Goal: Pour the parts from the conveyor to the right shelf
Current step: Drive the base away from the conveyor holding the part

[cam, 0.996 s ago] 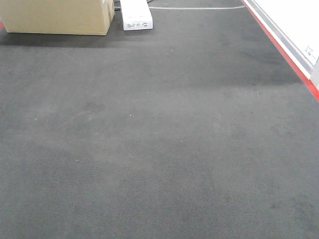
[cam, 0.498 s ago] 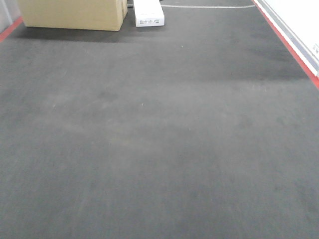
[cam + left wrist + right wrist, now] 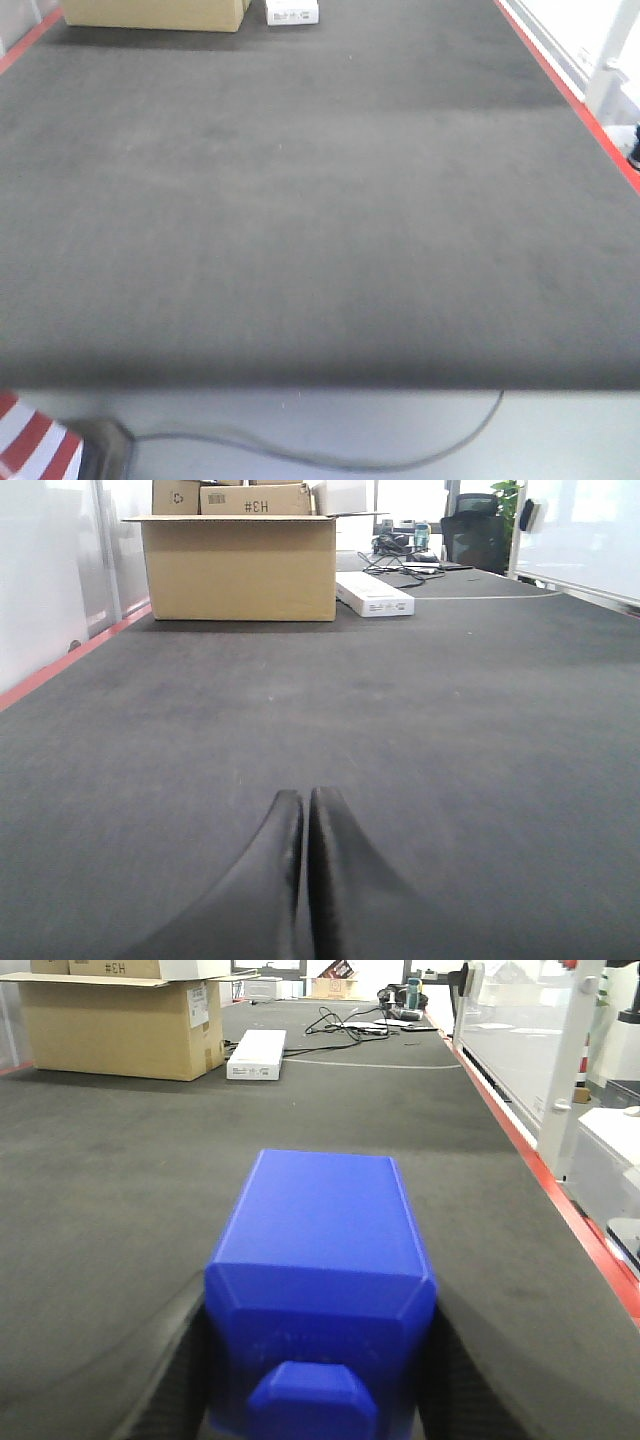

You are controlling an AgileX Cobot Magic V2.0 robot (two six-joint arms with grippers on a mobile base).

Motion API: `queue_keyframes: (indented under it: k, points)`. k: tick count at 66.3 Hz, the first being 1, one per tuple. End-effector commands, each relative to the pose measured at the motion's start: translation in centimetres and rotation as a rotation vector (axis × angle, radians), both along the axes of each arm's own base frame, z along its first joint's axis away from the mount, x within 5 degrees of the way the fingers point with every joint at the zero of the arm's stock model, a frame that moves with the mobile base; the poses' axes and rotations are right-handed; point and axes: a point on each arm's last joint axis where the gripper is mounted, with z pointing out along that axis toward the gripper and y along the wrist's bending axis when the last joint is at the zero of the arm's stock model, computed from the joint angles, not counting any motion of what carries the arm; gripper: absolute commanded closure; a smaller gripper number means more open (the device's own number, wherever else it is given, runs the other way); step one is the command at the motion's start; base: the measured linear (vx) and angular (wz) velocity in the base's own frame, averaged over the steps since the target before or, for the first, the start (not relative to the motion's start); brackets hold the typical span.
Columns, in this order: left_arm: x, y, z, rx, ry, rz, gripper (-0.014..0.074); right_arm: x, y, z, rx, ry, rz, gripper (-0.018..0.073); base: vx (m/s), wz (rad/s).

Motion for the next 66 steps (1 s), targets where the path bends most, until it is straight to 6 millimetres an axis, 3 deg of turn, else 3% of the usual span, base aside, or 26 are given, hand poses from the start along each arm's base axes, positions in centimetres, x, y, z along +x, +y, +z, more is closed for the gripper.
queue_keyframes:
  k: [1, 66]
  points:
    - [-0.21, -0.04, 1.39, -0.015, -0.104, -0.007, 0.0603, -0.31, -0.12, 1.47, 0.007, -0.104, -0.016, 0.0561, -0.42, -0.03]
    - [-0.21, -0.04, 1.39, -0.015, -0.104, -0.007, 0.0603, -0.31, -0.12, 1.47, 0.007, -0.104, -0.016, 0.0561, -0.31, 0.00]
